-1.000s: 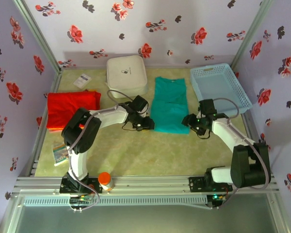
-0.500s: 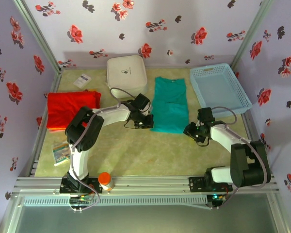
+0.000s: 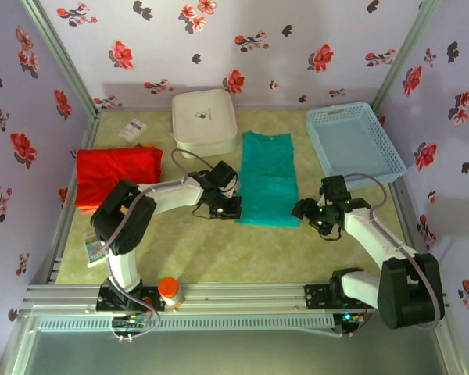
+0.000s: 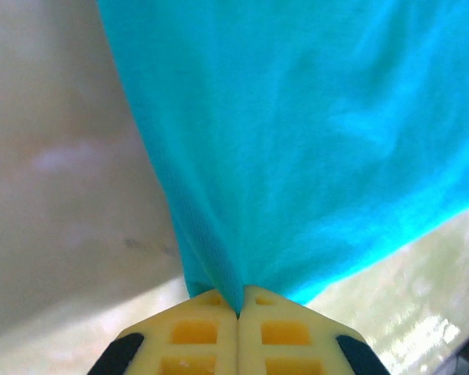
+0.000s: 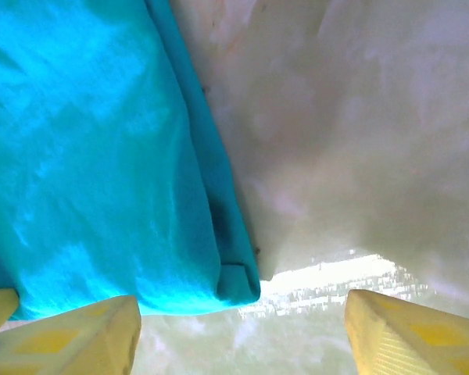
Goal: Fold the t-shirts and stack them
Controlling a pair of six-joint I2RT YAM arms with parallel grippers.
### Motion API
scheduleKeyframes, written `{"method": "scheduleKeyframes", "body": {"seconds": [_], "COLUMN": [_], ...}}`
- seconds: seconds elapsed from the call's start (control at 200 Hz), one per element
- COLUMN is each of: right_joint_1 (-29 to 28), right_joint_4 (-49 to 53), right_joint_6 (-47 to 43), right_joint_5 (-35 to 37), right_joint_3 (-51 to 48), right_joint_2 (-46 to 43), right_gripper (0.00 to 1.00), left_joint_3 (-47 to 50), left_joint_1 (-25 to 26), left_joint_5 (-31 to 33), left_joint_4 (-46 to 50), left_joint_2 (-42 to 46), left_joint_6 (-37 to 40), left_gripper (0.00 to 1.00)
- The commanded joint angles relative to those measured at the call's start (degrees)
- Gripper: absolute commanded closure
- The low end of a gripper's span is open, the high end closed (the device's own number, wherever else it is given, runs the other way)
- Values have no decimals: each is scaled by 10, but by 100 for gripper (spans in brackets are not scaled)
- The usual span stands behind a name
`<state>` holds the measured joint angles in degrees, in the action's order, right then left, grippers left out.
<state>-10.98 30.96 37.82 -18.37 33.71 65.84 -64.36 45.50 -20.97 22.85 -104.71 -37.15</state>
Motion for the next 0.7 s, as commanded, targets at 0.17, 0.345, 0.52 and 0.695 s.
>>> {"method": "scheduleKeyframes", "body": {"seconds": [0.17, 0.345, 0.52, 0.695], "right_joint_1": [-30, -51, -72, -92], "right_joint_4": [66, 43, 12, -14], "right_joint_6": [-7, 8, 19, 30], "right_joint_5": [-25, -32, -35, -40], "right_joint_3": [-32, -47, -52, -52], "right_joint_2": [-54, -43, -34, -13], "right_gripper": [30, 31, 32, 34], "left_joint_3": [85, 113, 128, 135], "left_joint_1": [26, 27, 22, 4], "left_joint_5": [6, -1, -4, -33], "left_joint_4": [24, 24, 12, -37], "left_joint_2": [84, 98, 112, 99], "left_joint_6": [-50, -55, -59, -70], "left_gripper": [100, 85, 51, 48]}}
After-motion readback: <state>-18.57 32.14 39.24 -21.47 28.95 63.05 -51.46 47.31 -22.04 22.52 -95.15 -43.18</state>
